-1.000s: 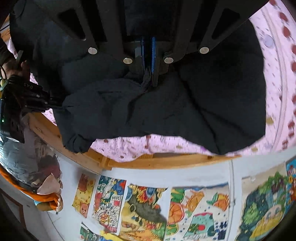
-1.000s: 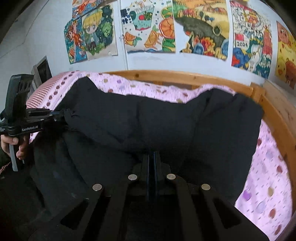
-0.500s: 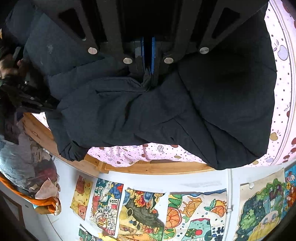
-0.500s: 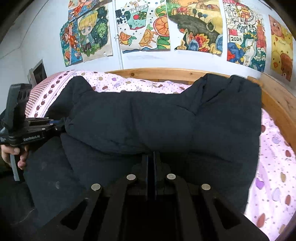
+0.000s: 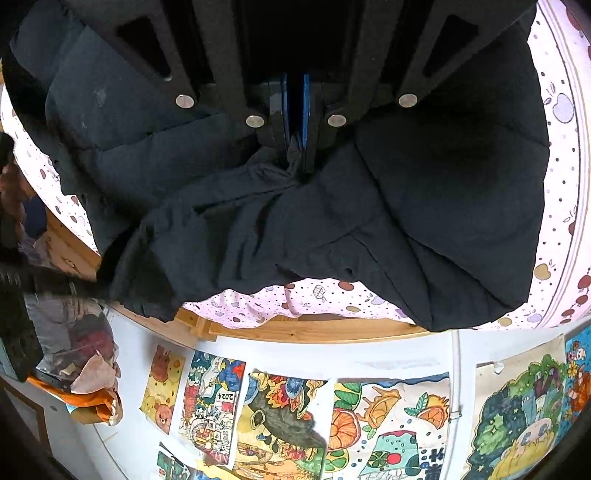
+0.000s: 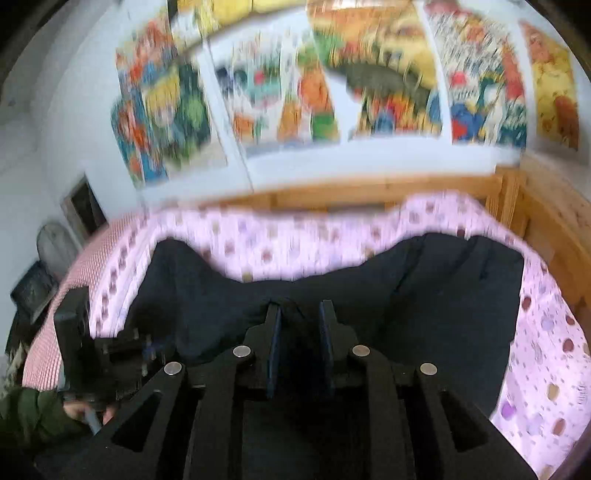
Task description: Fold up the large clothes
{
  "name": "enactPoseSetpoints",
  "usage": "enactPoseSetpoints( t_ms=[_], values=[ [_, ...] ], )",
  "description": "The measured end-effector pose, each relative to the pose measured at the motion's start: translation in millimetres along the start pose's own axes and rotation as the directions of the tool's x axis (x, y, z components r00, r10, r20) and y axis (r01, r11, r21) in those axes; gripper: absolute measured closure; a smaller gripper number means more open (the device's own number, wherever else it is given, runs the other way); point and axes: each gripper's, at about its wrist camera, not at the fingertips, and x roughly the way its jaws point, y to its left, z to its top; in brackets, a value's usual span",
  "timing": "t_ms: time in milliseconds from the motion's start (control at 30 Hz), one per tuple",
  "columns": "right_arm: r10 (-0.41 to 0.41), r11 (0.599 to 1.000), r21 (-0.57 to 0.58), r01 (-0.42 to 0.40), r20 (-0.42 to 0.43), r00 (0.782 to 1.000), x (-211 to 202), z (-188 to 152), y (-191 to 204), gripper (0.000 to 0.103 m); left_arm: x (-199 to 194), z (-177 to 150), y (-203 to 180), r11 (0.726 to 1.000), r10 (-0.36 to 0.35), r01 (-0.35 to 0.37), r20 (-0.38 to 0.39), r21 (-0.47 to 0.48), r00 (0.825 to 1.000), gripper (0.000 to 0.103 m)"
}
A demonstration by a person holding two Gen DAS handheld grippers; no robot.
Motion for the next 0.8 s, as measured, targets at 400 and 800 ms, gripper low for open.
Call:
enactPoseSetpoints(
  t_ms=[400, 800],
  values=[
    [-0.088, 0.995, -0.049, 0.09, 0.041, 0.995, 39.9, 37.1, 2.5, 0.054, -24.0, 6.8, -9.9, 0.998, -0.012, 0.011, 0.01, 0.063, 1.0, 0.097],
    [-0.03, 0.999, -0.028, 0.032, 0.073, 0.997, 73.9, 2.0, -18.1, 0.054, -41.3, 59.5, -8.8, 0.997, -0.08, 0.082, 0.132, -0.011, 0.988, 0.077]
  ],
)
